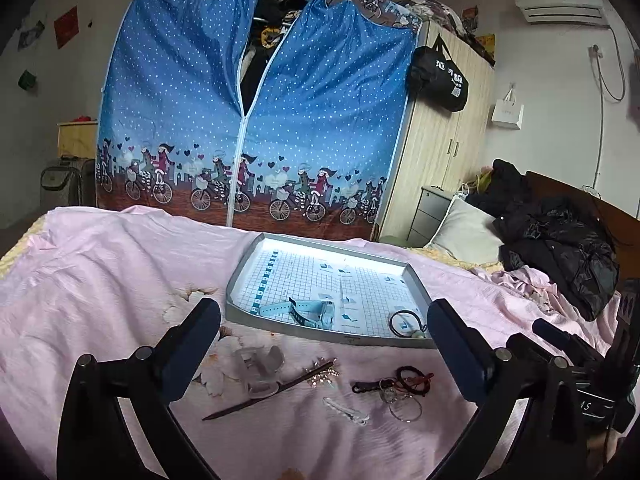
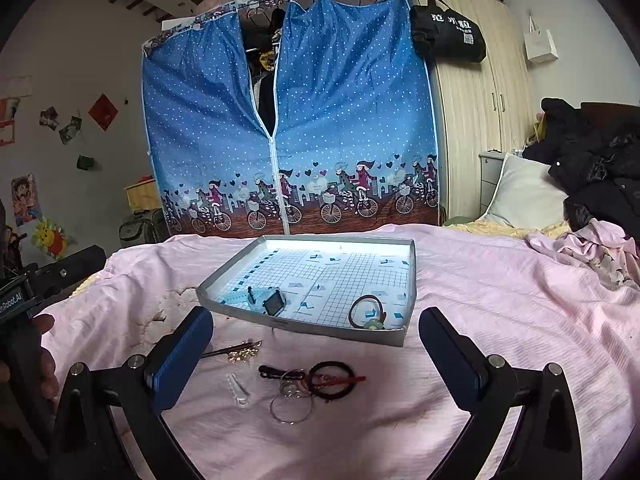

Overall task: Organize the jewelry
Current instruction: 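Open both tools and withdraw them from the tray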

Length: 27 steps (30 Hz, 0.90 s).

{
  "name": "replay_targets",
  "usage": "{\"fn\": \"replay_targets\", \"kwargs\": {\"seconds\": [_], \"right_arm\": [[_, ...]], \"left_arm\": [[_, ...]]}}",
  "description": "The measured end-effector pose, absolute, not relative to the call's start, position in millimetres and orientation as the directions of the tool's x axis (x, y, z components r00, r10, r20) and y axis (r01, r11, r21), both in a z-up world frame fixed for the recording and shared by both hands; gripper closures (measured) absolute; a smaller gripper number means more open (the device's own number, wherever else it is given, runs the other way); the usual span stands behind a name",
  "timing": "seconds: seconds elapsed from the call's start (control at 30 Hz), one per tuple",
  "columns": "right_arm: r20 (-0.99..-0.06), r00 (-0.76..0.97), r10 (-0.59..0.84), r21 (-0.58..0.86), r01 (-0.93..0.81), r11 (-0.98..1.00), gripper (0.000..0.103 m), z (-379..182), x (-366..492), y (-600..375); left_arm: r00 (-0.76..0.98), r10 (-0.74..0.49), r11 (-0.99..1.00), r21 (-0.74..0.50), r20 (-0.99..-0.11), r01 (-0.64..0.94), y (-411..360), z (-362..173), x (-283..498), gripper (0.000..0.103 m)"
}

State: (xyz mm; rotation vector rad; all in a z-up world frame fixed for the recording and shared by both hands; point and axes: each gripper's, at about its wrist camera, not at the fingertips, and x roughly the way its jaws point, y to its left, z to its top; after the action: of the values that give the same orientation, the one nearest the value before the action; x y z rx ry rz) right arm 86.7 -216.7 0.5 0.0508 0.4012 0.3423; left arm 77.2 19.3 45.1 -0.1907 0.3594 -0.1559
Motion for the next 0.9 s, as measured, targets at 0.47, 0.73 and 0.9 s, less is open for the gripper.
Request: {"fn": "replay_targets", "kwargs": {"seconds": [0.47,0.73,0.9], "right_arm": [[-0.359,0.867,0.347,0.102,-0.333,0.937,0.0,-8.0,1.5,-210.5],[-0.449,0.825,0.345,0.132,-0.32,0.938,0.0,-20.9,9.6,-210.0],[-0.538,0.769,0.345,0.161,-0.308,0.938,0.0,-35.6,18.9,-208.6]], "left_arm": [[0.864,-0.085,0.991,-0.134,-0.497,0.02,7.7,13.7,-2.4,0.002],[0.822,-0.09,0.99,-0.139,-0.562,0.014,12.4,-3.3,2.8,0.002],[0.779,-0.093,0.99,-0.138,-0.621,0.009,15.5,-15.0,12.5,0.002]]}}
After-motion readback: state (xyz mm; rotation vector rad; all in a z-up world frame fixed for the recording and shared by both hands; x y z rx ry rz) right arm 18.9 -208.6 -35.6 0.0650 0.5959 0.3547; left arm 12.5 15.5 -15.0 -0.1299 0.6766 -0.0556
